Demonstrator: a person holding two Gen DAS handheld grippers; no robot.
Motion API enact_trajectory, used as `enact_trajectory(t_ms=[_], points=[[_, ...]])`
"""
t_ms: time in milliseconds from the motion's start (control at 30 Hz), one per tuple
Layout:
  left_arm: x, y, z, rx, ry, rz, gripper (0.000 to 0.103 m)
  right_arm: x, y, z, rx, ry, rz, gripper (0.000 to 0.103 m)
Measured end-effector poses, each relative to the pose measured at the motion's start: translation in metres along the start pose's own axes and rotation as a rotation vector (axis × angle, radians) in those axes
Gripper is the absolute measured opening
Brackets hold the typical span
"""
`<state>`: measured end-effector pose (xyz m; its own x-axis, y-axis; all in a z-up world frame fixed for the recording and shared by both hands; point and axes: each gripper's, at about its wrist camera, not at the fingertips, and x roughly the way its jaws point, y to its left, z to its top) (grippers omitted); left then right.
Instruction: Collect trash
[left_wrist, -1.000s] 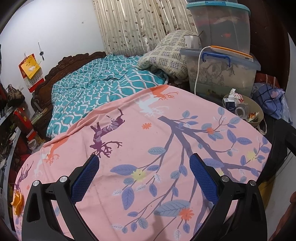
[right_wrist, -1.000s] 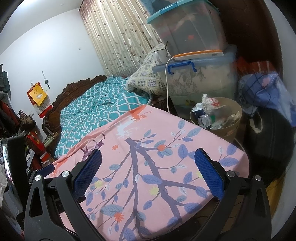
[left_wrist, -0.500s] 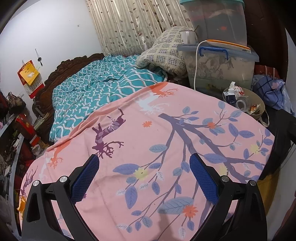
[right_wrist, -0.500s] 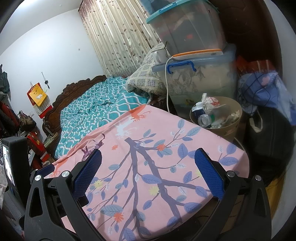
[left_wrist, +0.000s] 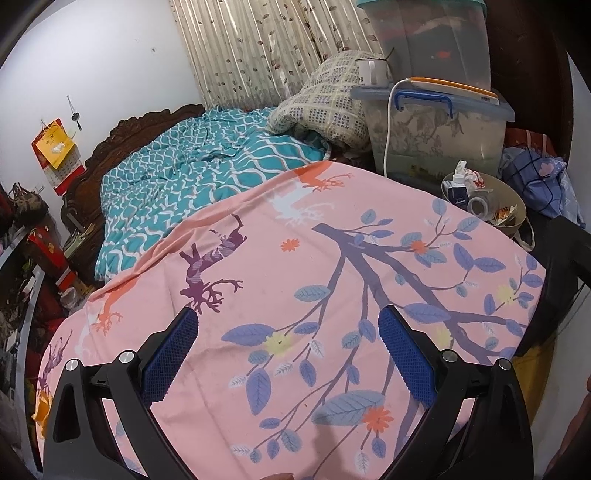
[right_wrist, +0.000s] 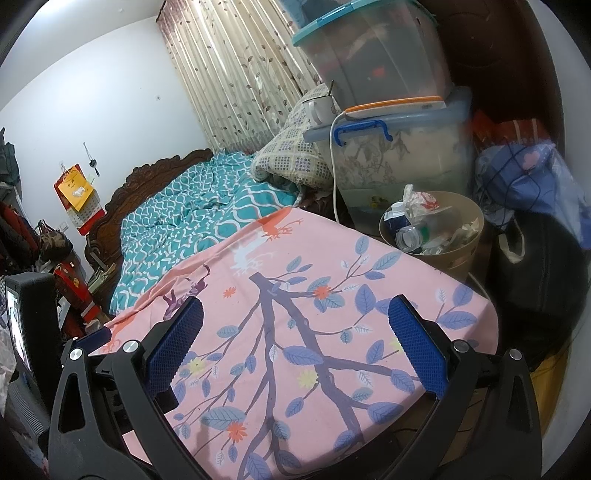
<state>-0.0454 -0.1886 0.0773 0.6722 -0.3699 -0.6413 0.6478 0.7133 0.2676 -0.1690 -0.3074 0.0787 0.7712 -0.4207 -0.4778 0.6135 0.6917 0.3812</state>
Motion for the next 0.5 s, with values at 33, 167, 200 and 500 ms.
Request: enact_trajectory(t_ms=[33, 167, 200, 500], points=[[0.0003, -0.0002, -0.0002, 0.001, 0.001, 0.001, 0.094, 0.0001, -0.0001, -0.0001, 0.000, 0.000, 0.000, 0.099], [0.0014, 0.0001, -0.0007, -0.002, 0.004, 0.000, 0.094, 0.0002, -0.0003, 0.0003, 0.000, 0.000, 0.001, 0.099], [0.0020, 0.0005, -0.0013, -0.003, 0.005, 0.000, 0.094, 0.0003, -0.0004, 0.0005, 0.000, 0.000, 0.001, 0.099], [0.0062, 0.0004, -0.0024, 0.003, 0.023, 0.017, 0.094, -0.0007, 0.0005, -0.0019, 0.001, 0.002, 0.001, 0.099]])
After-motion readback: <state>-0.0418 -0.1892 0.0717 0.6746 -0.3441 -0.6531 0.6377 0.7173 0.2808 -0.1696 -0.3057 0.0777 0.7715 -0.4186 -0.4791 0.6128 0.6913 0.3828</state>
